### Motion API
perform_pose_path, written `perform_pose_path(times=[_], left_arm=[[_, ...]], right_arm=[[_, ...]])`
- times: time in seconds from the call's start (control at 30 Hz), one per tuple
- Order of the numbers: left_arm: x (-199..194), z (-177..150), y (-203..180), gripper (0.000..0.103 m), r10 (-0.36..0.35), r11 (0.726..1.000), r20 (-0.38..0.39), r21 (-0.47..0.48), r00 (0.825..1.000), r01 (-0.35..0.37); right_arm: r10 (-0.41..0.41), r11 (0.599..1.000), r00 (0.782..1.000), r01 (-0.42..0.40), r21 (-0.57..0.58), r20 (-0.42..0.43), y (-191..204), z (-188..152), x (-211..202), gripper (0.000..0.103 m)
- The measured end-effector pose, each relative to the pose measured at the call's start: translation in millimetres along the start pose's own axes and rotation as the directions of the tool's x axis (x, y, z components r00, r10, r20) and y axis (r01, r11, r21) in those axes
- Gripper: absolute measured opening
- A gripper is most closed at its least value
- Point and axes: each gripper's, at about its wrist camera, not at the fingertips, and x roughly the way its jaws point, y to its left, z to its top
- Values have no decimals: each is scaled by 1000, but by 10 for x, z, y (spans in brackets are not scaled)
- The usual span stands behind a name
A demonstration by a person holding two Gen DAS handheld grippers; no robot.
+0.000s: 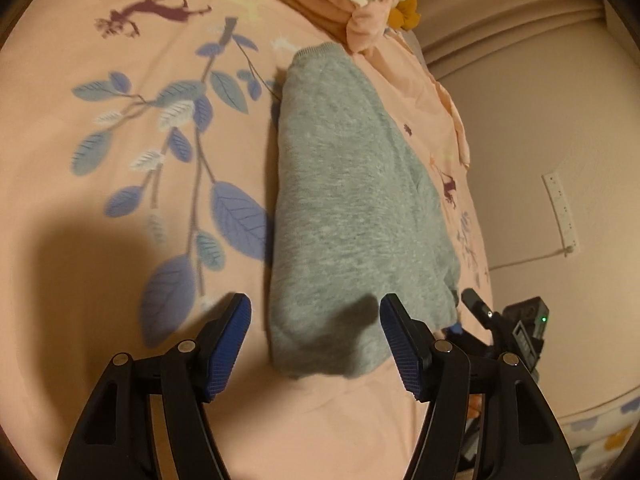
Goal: Fold small clothes
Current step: 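Grasp the end of the folded sweatshirt with both tools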
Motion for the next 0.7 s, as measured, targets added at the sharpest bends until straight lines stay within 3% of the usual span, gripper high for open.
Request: perform_pose_path(times=[0.33, 0.7], left_arm=[[207, 243, 5, 71, -74, 997, -9, -32, 997, 73], [347, 389, -33, 71, -72, 997, -9, -6, 997, 72]], right_arm=[[64, 997, 997, -63, 39, -46, -76, 223, 198, 72], [76, 997, 994, -76, 0, -84, 38, 385, 444, 73]])
